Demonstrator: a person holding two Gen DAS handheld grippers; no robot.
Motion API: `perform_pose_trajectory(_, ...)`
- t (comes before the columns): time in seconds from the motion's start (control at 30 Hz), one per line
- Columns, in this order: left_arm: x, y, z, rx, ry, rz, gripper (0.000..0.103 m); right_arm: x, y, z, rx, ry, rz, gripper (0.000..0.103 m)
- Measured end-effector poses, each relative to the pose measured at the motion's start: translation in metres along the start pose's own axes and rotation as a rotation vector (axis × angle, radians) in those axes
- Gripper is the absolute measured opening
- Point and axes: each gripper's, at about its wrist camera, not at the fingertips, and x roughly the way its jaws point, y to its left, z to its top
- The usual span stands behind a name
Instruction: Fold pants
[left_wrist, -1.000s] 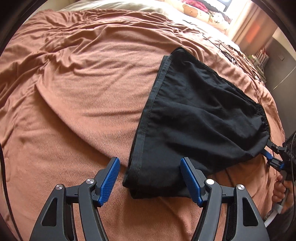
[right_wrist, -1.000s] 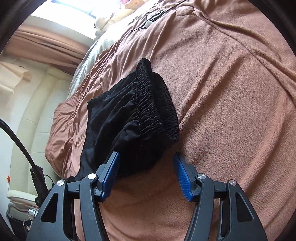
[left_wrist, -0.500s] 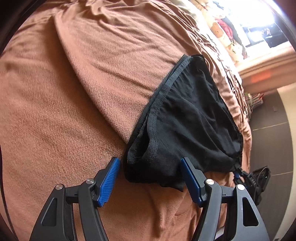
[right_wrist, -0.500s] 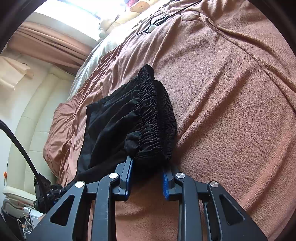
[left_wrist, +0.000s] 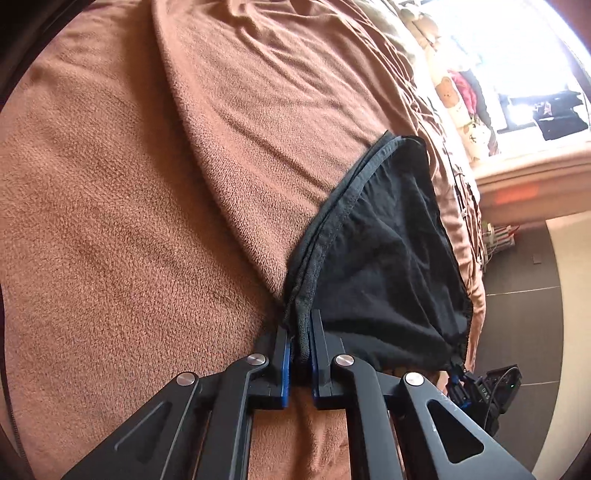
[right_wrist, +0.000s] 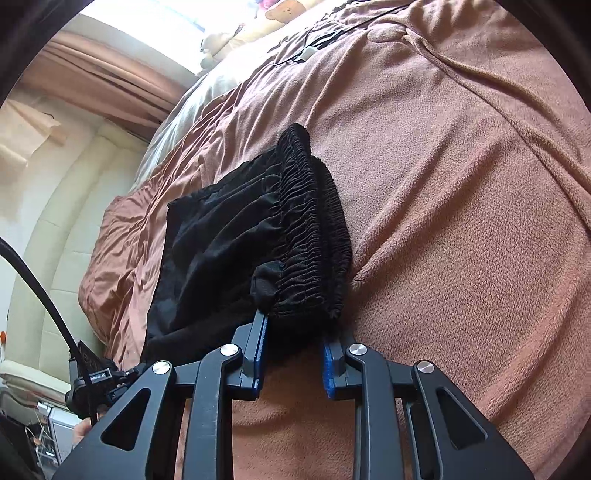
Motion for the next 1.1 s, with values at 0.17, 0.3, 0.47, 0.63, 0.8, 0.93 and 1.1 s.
perform_pose_trajectory(0.17,-0.020,-0.004,-0.002,0.016,-0.025,-0.028,0.006,-0.009,0.009,-0.001,-0.018,-0.012,0.018,0.019)
perform_pose_trajectory(0.3,-0.037,-0.008,-0.007,0.037,-0.027,-0.053,0.006,-0.018,0.014,-0.006,-0.032,-0.019,0.022,0.019)
perform_pose_trajectory(0.47,-0.060,-0.007,-0.022,0.049,-0.041,-0.062,0.006,-0.032,0.016,-0.016,-0.042,-0.011,0.031,0.019)
perform_pose_trajectory(0.63,-0.079,0.000,-0.042,0.049,-0.043,-0.076,0.006,-0.045,0.020,-0.031,-0.061,0.006,0.037,0.019)
perform_pose_trajectory(0.8,-0.100,0.011,-0.067,0.047,-0.053,-0.090,0.006,-0.058,0.021,-0.049,-0.065,0.024,0.047,0.019)
perform_pose_trajectory(0.93,-0.114,0.023,-0.089,0.037,-0.061,-0.096,0.006,-0.070,0.025,-0.068,-0.079,0.035,0.054,0.019)
perform_pose_trajectory(1.1,-0.134,0.038,-0.115,0.021,-0.070,-0.111,0.006,-0.083,0.027,-0.091,-0.100,0.051,0.065,0.019)
